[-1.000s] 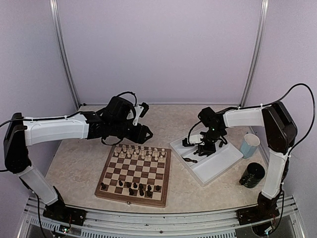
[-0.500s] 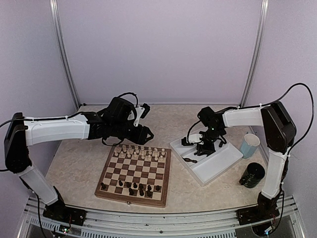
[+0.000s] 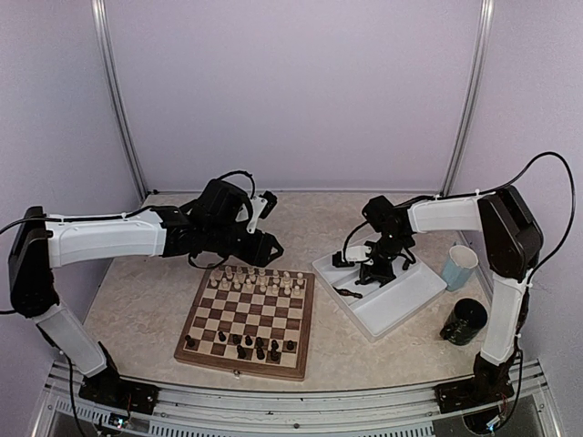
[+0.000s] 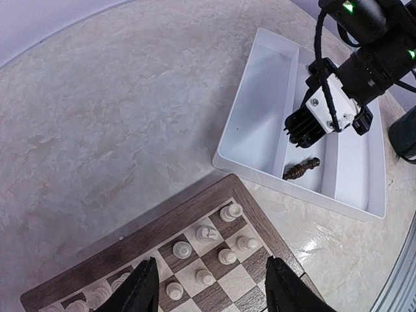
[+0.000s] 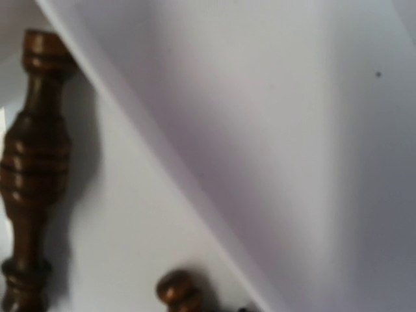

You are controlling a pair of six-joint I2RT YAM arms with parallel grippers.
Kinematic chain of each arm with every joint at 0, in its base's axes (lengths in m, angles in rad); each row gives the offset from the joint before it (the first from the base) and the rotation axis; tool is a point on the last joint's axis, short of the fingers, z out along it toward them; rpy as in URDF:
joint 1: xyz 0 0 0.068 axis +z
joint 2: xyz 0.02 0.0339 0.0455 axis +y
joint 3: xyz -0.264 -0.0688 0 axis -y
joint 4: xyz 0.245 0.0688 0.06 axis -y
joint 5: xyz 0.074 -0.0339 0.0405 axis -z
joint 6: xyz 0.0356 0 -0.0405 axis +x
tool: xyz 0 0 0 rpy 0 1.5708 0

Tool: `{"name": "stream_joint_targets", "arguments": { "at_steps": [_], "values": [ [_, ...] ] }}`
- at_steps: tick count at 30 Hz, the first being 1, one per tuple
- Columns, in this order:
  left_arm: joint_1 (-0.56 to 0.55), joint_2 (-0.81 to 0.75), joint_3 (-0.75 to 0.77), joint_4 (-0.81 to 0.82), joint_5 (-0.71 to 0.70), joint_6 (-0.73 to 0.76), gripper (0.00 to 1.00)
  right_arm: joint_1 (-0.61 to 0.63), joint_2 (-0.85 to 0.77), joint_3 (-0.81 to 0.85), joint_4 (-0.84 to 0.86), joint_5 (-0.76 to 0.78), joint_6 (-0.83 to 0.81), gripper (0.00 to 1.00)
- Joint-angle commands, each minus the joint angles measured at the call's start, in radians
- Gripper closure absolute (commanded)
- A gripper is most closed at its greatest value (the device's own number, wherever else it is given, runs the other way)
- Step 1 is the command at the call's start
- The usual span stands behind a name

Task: Set up the chess pieces on the board
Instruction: Pick up the pawn from the storage box, then pass from the right arm to the left

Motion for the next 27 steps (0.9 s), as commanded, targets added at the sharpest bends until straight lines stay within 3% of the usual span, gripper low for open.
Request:
{"name": "stream_joint_targets", "arguments": {
  "at_steps": [1, 4, 10, 16, 27],
  "values": [
    [-0.007, 0.013, 0.024, 0.035, -0.003, -0.013, 0.44, -0.005, -0.029, -0.009, -0.029, -0.033, 0.033, 0.88],
    [-0.018, 0.004, 0.012, 0.111, 0.004, -0.044, 0.45, -0.009, -0.067, 0.031, -0.040, -0.095, 0.098, 0.90],
    [-0.066, 0.002, 0.009, 0.323, 0.007, -0.105, 0.46, -0.011, -0.133, 0.157, -0.056, -0.361, 0.245, 0.91],
    [-0.073, 0.065, 0.035, 0.457, 0.046, -0.197, 0.47, -0.011, -0.192, 0.184, 0.047, -0.593, 0.426, 0.91],
    [-0.071, 0.209, 0.144, 0.482, 0.210, -0.266, 0.58, 0.003, -0.254, 0.099, 0.115, -0.677, 0.452, 0.91]
  ]
}}
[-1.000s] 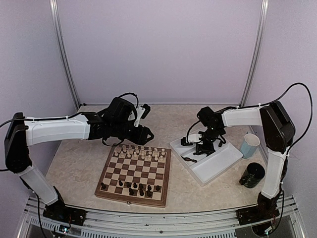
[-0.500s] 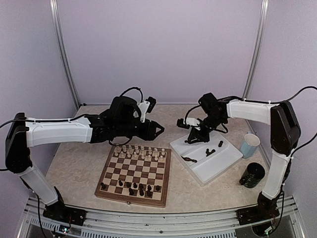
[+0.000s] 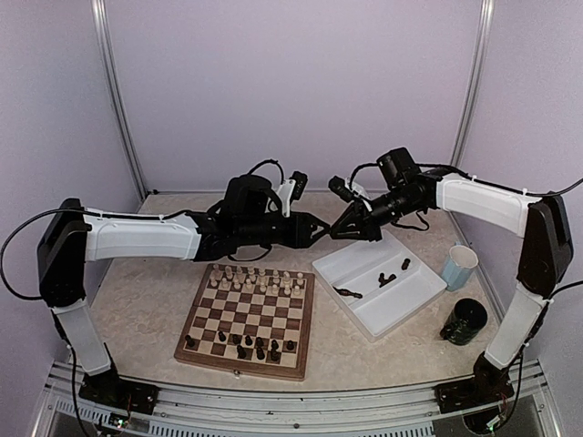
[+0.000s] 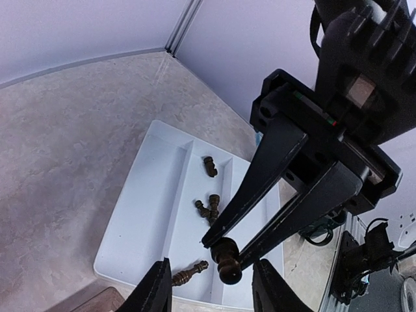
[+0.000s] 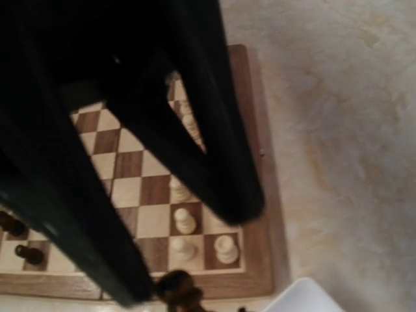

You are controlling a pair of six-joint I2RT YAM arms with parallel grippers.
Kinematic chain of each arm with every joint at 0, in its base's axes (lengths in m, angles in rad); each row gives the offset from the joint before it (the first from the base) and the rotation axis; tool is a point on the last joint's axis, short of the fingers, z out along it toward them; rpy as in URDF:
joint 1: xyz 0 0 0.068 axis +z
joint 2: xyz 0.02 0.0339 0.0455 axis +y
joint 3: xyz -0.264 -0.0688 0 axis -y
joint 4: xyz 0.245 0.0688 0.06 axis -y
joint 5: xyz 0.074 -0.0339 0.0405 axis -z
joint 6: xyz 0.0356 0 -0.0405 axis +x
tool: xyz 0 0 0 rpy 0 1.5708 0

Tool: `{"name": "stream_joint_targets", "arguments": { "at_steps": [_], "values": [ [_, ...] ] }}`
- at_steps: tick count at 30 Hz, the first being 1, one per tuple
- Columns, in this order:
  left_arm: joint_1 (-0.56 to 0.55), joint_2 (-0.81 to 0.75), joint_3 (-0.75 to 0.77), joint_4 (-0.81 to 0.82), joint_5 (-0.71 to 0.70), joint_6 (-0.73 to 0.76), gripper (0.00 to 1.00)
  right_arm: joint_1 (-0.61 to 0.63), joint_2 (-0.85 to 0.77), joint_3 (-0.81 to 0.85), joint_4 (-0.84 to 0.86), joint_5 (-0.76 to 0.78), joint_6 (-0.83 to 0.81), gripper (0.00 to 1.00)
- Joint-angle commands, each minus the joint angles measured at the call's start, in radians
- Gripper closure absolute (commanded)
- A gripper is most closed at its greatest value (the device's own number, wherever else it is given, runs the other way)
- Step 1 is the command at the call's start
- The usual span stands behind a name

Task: Set up the chess pieces on the board
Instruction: Pass from the right arm to the left

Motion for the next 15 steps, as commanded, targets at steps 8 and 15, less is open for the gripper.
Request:
{"name": "stream_joint_targets", "arguments": {
  "at_steps": [8, 15],
  "values": [
    [0.005, 0.040, 0.040, 0.040, 0.103, -0.042, 0.70, 0.009, -0.041, -0.019, 0.022, -0.059, 0.019, 0.91],
    [0.006, 0.045, 0.038, 0.036, 0.122, -0.043, 0.85, 0.013, -0.039, -0.014, 0.019, -0.057, 0.019, 0.90]
  ]
}}
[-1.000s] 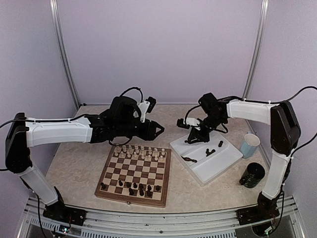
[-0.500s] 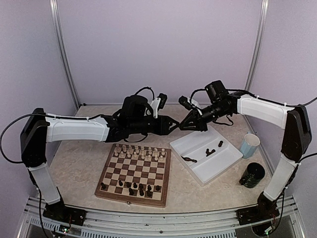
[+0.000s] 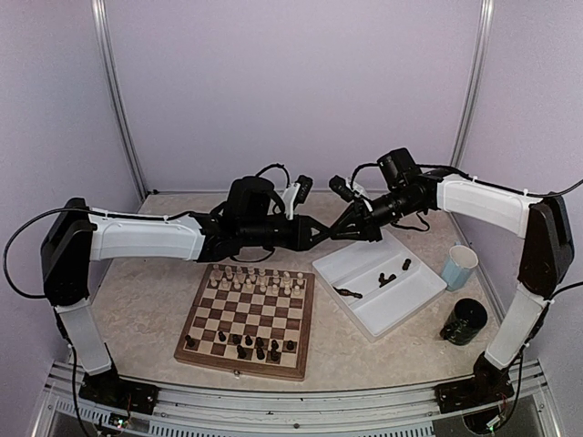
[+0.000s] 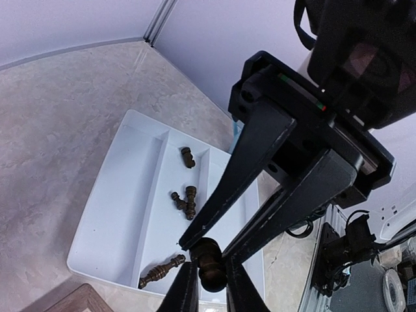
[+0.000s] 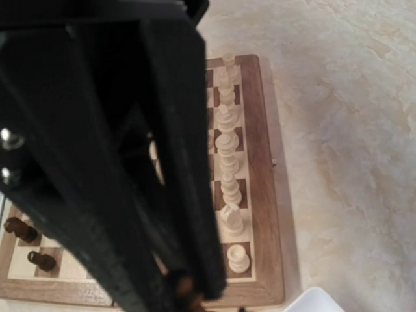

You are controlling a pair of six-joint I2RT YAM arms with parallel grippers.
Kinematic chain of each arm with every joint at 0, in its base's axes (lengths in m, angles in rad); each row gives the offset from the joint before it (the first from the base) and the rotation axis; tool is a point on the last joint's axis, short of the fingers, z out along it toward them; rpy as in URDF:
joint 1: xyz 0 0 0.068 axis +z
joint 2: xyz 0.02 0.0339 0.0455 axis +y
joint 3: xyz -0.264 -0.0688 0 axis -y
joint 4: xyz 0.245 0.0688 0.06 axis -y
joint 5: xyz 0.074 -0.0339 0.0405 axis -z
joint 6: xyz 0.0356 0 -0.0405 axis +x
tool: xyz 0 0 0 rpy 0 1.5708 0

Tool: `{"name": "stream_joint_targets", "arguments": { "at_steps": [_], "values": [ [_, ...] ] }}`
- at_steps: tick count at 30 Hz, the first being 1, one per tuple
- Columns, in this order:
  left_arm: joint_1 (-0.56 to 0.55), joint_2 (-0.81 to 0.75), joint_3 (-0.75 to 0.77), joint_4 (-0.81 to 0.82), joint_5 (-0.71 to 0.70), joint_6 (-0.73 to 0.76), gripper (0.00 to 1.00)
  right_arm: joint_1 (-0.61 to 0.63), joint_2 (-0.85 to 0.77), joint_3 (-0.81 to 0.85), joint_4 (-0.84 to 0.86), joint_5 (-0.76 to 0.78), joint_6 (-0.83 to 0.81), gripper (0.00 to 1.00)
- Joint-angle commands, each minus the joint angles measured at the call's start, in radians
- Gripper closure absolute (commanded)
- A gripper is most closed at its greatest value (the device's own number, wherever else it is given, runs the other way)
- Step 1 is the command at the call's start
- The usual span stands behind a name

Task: Set up the chess pieces on the board
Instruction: Pass from the right arm to the left, then place the pawn at g7.

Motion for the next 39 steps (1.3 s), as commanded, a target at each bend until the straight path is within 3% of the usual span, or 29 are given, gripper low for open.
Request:
{"name": "stream_joint_targets", "arguments": {
  "at_steps": [1, 3, 7, 12, 17, 21, 25, 32, 39],
  "values": [
    [0.006, 0.016, 0.029, 0.018, 0.025, 0.003, 0.86, 0.011, -0.033, 0.001, 0.006, -0.018, 0.006, 0.90],
    [0.009, 0.012, 0.030, 0.012, 0.024, 0.008, 0.88, 0.012, -0.035, 0.001, 0.001, -0.018, 0.000, 0.86],
    [0.025, -0.017, 0.033, -0.040, -0.001, 0.047, 0.91, 0.009, -0.057, 0.002, -0.049, -0.027, -0.069, 0.67],
    [0.060, -0.115, 0.046, -0.247, -0.064, 0.150, 0.92, -0.082, -0.097, -0.038, -0.085, -0.128, -0.145, 0.55],
    [0.060, -0.220, 0.060, -0.605, -0.198, 0.193, 0.91, -0.187, -0.083, -0.102, -0.006, -0.080, -0.111, 0.53],
    [0.034, -0.299, 0.014, -0.867, -0.307, 0.160, 0.92, -0.194, -0.102, -0.149, 0.024, 0.052, -0.149, 0.52],
    [0.011, -0.363, -0.072, -1.045, -0.352, 0.085, 0.92, -0.195, -0.090, -0.142, 0.015, 0.072, -0.157, 0.52],
    [0.004, -0.488, -0.199, -1.191, -0.314, -0.021, 0.92, -0.194, -0.058, -0.138, -0.005, 0.061, -0.172, 0.51],
    [0.004, -0.507, -0.298, -1.195, -0.268, -0.051, 0.92, -0.195, -0.073, -0.149, -0.012, 0.053, -0.181, 0.48]
  ]
}}
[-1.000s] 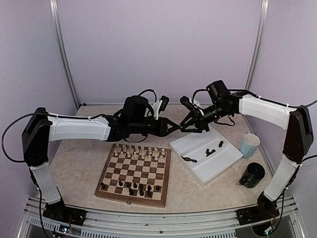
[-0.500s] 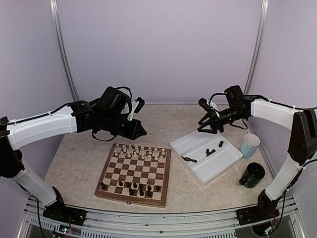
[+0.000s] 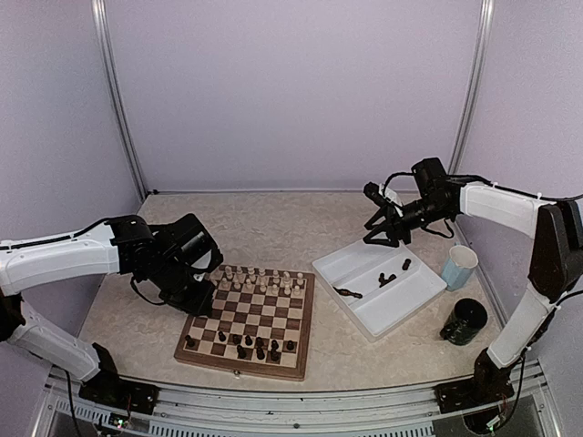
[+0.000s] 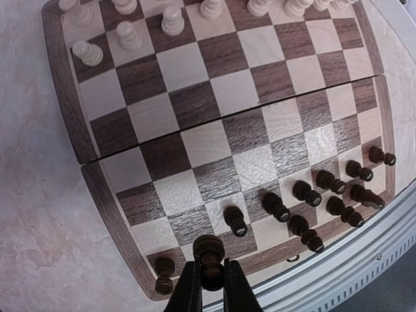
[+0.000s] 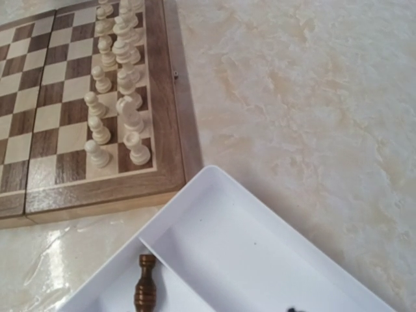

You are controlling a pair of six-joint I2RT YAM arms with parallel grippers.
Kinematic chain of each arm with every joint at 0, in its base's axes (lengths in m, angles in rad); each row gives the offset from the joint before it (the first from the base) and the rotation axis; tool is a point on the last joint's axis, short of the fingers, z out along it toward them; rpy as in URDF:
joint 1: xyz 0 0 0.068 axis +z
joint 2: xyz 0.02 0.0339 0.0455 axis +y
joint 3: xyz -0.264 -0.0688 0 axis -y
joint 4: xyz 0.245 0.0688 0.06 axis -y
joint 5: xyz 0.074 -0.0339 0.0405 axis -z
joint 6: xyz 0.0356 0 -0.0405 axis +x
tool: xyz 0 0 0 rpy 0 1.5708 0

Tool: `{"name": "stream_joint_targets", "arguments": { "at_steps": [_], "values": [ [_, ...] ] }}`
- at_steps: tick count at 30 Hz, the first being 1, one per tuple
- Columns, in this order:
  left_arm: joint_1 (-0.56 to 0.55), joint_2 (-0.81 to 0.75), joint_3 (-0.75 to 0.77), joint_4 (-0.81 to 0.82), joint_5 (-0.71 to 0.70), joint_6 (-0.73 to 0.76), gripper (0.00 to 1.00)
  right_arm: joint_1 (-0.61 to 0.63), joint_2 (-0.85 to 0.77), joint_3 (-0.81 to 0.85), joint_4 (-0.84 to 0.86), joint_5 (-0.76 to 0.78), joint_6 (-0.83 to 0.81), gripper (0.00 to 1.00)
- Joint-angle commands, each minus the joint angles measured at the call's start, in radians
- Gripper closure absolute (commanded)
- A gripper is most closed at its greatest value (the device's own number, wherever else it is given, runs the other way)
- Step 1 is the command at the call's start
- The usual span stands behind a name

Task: Set up the chess pieces on the board
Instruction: Place the pawn at g7.

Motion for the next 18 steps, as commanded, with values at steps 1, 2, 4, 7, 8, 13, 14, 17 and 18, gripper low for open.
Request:
{"name": "stream_joint_targets", "arguments": {
  "at_steps": [1, 2, 4, 7, 8, 13, 14, 17, 18],
  "values": [
    [-0.004, -0.009, -0.048, -0.031, 0.034, -0.036, 0.92, 0.006, -0.005, -0.006, -0.012, -0.007, -0.015, 0.48],
    [-0.004, -0.007, -0.056, -0.024, 0.034, -0.036, 0.92, 0.006, -0.007, -0.006, -0.012, -0.007, -0.015, 0.48],
    [-0.005, 0.002, -0.069, -0.011, 0.043, -0.032, 0.91, 0.007, -0.007, -0.004, -0.014, -0.007, -0.015, 0.48],
    [-0.005, 0.014, -0.086, 0.010, 0.048, -0.024, 0.91, 0.007, -0.007, -0.004, -0.014, -0.010, -0.014, 0.48],
    [-0.005, 0.017, -0.091, 0.017, 0.052, -0.020, 0.91, 0.007, -0.006, -0.003, -0.016, -0.011, -0.014, 0.48],
    [-0.005, 0.046, -0.102, 0.051, 0.075, -0.006, 0.90, 0.006, 0.002, -0.003, -0.018, -0.012, -0.014, 0.23],
    [-0.005, 0.056, -0.105, 0.054, 0.079, -0.003, 0.90, 0.007, 0.004, -0.003, -0.017, -0.010, -0.014, 0.04],
    [-0.006, 0.073, -0.111, 0.061, 0.081, 0.004, 0.90, 0.006, 0.006, -0.003, -0.017, -0.009, -0.014, 0.01],
    [-0.006, 0.079, -0.113, 0.063, 0.082, 0.006, 0.90, 0.006, 0.007, -0.003, -0.016, -0.009, -0.014, 0.01]
  ]
}}
